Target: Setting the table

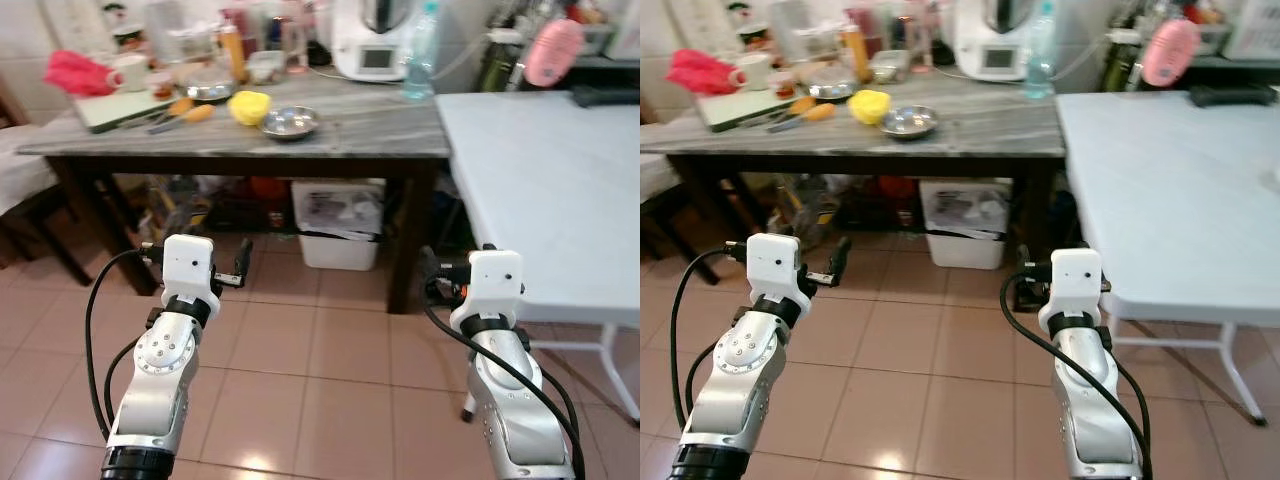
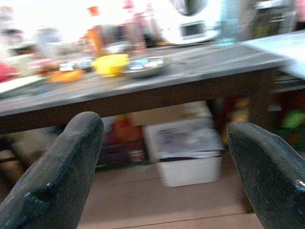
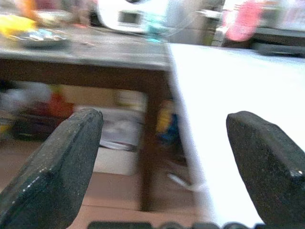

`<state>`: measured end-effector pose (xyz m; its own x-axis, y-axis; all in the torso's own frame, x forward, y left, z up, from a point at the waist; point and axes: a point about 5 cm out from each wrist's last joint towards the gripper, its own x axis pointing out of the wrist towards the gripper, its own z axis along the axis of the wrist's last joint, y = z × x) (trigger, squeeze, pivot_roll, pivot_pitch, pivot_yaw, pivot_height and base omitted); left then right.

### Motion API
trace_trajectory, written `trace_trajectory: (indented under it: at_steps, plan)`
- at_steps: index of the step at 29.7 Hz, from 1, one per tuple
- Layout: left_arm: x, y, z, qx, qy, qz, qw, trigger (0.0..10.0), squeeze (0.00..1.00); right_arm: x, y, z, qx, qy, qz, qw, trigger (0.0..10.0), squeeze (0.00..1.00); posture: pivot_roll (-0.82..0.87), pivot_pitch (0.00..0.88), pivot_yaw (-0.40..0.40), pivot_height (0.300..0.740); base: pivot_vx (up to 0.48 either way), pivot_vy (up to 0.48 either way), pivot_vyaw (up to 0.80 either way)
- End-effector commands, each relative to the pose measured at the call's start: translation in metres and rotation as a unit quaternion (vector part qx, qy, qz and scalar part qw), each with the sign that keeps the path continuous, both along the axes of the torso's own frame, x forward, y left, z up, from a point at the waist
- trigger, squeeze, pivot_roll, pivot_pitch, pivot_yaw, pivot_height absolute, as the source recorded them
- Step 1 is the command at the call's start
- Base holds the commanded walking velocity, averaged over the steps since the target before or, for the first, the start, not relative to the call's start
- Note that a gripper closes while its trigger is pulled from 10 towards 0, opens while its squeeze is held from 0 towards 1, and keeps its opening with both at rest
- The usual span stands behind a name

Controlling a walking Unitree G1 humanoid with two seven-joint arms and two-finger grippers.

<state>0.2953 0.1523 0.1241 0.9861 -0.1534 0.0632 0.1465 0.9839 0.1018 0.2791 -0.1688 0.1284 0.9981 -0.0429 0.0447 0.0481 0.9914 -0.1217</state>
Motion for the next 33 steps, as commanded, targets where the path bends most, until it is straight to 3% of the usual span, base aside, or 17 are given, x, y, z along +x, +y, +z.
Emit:
trace_trajectory:
  at_steps: [1,27,33]
  plan:
    - [0.001,0.004,0.003,0.006,-0.002,0.002,1.000,10.0,0.00,0.001,0.001,0.005,0.006,-0.010,0.000,1.000,10.0,0.00,0.03,0.002,0.067,0.740,0.000,-0.480,-0.70]
    - [0.006,-0.003,0.009,-0.002,-0.011,-0.007,1.000,10.0,0.00,0.003,-0.001,0.016,-0.001,-0.036,-0.007,0.999,10.0,0.00,0.03,0.000,0.069,0.740,0.000,-0.480,-0.02]
    - [0.005,-0.003,0.009,-0.004,-0.012,-0.008,1.000,10.0,0.00,0.006,0.001,0.016,-0.001,-0.039,-0.003,0.999,10.0,0.00,0.03,0.000,0.066,0.740,0.000,-0.480,-0.51]
